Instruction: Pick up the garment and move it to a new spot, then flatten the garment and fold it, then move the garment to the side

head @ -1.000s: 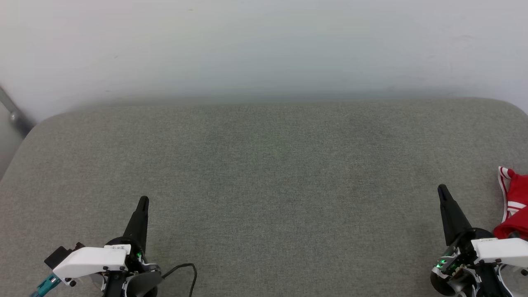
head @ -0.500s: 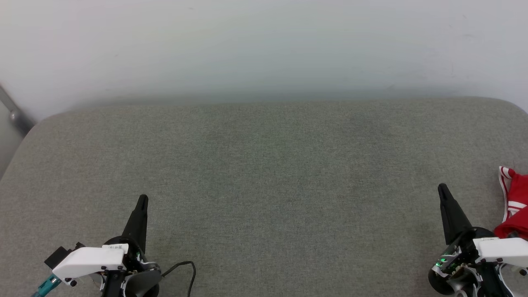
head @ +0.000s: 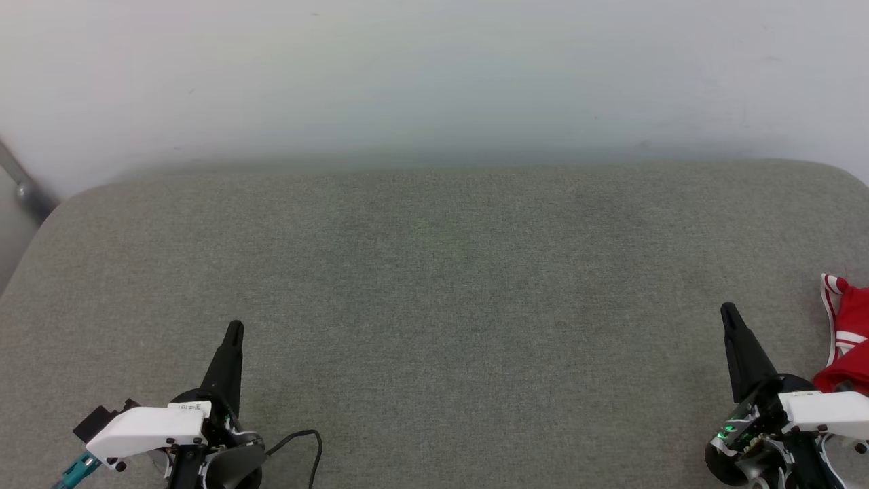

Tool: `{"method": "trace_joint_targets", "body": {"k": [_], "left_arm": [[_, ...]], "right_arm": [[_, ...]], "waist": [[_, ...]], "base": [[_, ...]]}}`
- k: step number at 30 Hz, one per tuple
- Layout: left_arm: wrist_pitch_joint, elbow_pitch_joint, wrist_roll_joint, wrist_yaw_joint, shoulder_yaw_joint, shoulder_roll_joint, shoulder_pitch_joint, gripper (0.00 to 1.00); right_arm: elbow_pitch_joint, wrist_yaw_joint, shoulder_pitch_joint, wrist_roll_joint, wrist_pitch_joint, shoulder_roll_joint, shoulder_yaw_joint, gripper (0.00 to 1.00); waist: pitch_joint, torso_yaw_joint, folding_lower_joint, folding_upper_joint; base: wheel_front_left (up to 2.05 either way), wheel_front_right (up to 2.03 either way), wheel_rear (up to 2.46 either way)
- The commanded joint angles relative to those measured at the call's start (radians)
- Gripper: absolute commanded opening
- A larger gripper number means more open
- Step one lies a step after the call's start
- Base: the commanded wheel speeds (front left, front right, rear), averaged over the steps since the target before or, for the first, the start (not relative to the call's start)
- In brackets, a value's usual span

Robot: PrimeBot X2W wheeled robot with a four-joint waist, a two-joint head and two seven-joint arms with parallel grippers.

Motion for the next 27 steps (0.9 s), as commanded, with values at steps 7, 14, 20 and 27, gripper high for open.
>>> {"method": "trace_joint_targets", "body": {"k": [7, 14, 20, 27], "left_arm": [[0.005, 0.000, 0.000, -0.002, 0.004, -0.002, -0.008, 0.00], [0.005, 0.000, 0.001, -0.002, 0.004, -0.002, -0.008, 0.00], [0.005, 0.000, 0.001, -0.002, 0.004, -0.002, -0.008, 0.00], [0.005, 0.000, 0.001, -0.002, 0.005, -0.002, -0.008, 0.00]], "right_arm": [[0.001, 0.000, -0.011, 0.004, 0.001, 0.004, 0.000, 0.00], [0.001, 0.000, -0.011, 0.004, 0.001, 0.004, 0.000, 0.00], [0.001, 0.000, -0.011, 0.004, 0.001, 0.004, 0.000, 0.00], [0.001, 0.000, -0.011, 0.004, 0.001, 0.004, 0.000, 0.00]], "waist": [[0.000, 0.000, 0.0000, 0.0000], [0.000, 0.000, 0.0000, 0.0000], [0.000, 0.000, 0.0000, 0.0000], [0.000, 0.000, 0.0000, 0.0000]], "base": [[0.00, 0.00, 0.00], [0.00, 0.00, 0.00], [0.00, 0.00, 0.00], [0.00, 0.00, 0.00]]}}
